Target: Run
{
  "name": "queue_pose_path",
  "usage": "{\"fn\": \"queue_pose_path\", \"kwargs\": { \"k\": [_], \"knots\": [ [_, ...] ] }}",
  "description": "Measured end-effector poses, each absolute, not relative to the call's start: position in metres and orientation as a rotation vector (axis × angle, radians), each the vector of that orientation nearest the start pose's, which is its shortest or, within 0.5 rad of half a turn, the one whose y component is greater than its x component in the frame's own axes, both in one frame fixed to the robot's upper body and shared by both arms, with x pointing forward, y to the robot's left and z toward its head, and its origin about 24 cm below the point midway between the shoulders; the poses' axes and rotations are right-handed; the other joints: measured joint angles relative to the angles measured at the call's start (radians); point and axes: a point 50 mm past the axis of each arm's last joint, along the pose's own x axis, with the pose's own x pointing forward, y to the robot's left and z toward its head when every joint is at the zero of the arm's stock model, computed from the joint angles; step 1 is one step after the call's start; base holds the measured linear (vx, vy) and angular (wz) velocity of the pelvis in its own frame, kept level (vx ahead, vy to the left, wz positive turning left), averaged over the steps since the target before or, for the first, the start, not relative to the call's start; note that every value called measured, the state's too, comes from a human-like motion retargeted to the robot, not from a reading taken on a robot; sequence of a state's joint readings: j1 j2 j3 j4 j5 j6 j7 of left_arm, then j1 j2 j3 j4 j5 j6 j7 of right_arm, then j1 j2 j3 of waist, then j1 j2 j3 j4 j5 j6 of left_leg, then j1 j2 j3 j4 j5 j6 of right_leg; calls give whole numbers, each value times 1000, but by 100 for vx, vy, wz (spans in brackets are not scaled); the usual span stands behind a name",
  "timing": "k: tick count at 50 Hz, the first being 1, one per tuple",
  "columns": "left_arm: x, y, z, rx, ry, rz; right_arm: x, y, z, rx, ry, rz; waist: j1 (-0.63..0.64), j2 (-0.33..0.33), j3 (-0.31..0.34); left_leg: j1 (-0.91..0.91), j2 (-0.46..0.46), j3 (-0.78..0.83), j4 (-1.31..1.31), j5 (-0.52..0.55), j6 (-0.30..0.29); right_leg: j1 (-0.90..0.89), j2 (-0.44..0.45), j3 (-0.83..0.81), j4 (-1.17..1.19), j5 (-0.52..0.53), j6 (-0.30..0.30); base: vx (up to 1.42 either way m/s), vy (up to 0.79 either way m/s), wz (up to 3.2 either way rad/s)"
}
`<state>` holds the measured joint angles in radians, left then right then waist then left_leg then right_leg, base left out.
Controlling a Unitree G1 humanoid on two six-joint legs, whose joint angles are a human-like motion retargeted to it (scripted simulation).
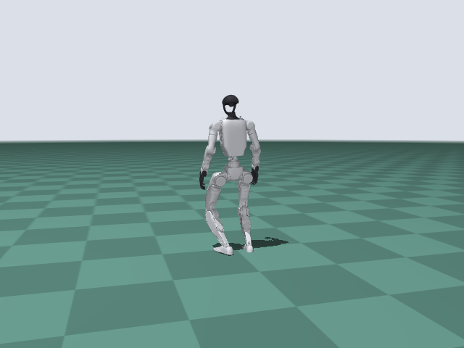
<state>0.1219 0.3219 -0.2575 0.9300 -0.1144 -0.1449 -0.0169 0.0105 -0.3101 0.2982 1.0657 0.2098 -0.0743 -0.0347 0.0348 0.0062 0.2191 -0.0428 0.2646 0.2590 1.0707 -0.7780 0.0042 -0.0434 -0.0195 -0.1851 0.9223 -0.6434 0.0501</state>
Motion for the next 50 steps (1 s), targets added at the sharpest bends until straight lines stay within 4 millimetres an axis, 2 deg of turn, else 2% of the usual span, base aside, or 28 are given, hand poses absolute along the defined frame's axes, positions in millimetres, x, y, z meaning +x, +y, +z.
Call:
{"fn": "queue_pose_path", "kwargs": {
  "k": [2, 3, 6, 12, 15, 17, 20, 23, 25, 28, 31, 34, 37, 39, 42, 45, 47, 50],
  "knots": [
    [128, 235, -137, 263, 890, -29, 140, -238, -141, -235, 975, -61, 37, -43, -12, -69, -43, 24, 23, 11, 15, -107, -41, 38, 86, -43, 3, -1, -4, -53],
    [129, 237, -137, 255, 890, -16, 141, -238, -141, -227, 971, -65, 41, -56, -20, -101, -52, 25, 39, 23, 21, -138, -55, 45, 104, -47, 4, 0, 0, 0],
    [123, 241, -139, 228, 912, 18, 138, -238, -142, -213, 977, -76, 52, -69, -44, -176, -54, 22, 80, 32, 42, -193, -66, 51, 117, -47, 5, 0, 0, 0],
    [105, 243, -145, 177, 970, 62, 127, -249, -143, -211, 993, -114, 63, -50, -77, -218, -79, 21, 56, 13, 63, -225, -58, 56, 93, -42, 14, 3, 4, -2],
    [99, 244, -146, 169, 980, 86, 123, -256, -141, -223, 992, -138, 51, -59, -83, -193, -125, 43, -10, 0, 85, -236, -89, 66, 106, -52, 27, 6, 11, 9],
    [102, 246, -144, 179, 963, 104, 121, -259, -140, -236, 984, -145, 34, -84, -81, -167, -180, 66, -69, -4, 105, -254, -140, 80, 146, -64, 41, 5, 12, 22],
    [115, 248, -138, 204, 902, 118, 121, -258, -138, -252, 960, -139, 5, -128, -67, -123, -268, 92, -147, -5, 133, -297, -231, 103, 251, -59, 67, 4, 12, 25],
    [140, 249, -124, 243, 786, 130, 123, -256, -136, -256, 932, -127, -24, -174, -41, -79, -361, 104, -216, 3, 156, -370, -340, 130, 411, 11, 86, 4, 11, 36],
    [160, 250, -110, 276, 685, 139, 123, -254, -136, -257, 917, -117, -42, -197, -25, -55, -410, 98, -251, 12, 164, -417, -378, 158, 502, 35, 94, 6, 8, 55],
    [193, 248, -81, 315, 501, 158, 119, -251, -136, -258, 913, -107, -59, -206, -12, -32, -440, 76, -282, 28, 163, -470, -383, 185, 573, 65, 96, 10, 5, 65],
    [219, 241, -49, 322, 315, 164, 111, -248, -138, -257, 917, -110, -73, -193, -21, -25, -423, 74, -288, 62, 149, -498, -349, 189, 556, 90, 95, 15, 1, 85],
    [232, 228, -24, 296, 172, 143, 99, -246, -141, -255, 937, -130, -78, -179, -44, -45, -396, 44, -267, 146, 107, -497, -289, 196, 481, 118, 97, 18, -9, 87],
    [234, 214, -13, 258, 105, 98, 86, -244, -145, -249, 973, -152, -67, -152, -67, -99, -353, -15, -177, 234, 48, -469, -207, 194, 402, 139, 91, 17, -17, 78],
    [233, 205, -14, 227, 103, 69, 80, -243, -148, -251, 998, -171, -51, -129, -77, -145, -311, -49, -74, 252, 30, -442, -157, 183, 370, 136, 74, 15, -20, 79],
    [225, 195, -26, 184, 162, 41, 75, -242, -152, -275, 1036, -192, -16, -104, -78, -211, -231, -73, 128, 230, 45, -398, -102, 158, 369, 60, 25, 12, -21, 81],
    [211, 192, -50, 171, 288, 51, 84, -245, -152, -336, 1049, -202, 22, -84, -59, -273, -85, -55, 390, 220, 110, -360, -55, 125, 399, -92, -51, 11, -21, 73],
    [198, 195, -72, 189, 413, 77, 108, -249, -147, -400, 1009, -207, 50, -61, -33, -337, 15, -71, 549, 205, 155, -335, -5, 103, 407, -167, -95, 10, -20, 41],
    [167, 199, -107, 196, 630, 93, 159, -251, -127, -425, 856, -232, 93, -31, -5, -429, 92, -92, 669, 194, 197, -307, 52, 86, 392, -182, -124, 10, -14, 8]
  ]
}}
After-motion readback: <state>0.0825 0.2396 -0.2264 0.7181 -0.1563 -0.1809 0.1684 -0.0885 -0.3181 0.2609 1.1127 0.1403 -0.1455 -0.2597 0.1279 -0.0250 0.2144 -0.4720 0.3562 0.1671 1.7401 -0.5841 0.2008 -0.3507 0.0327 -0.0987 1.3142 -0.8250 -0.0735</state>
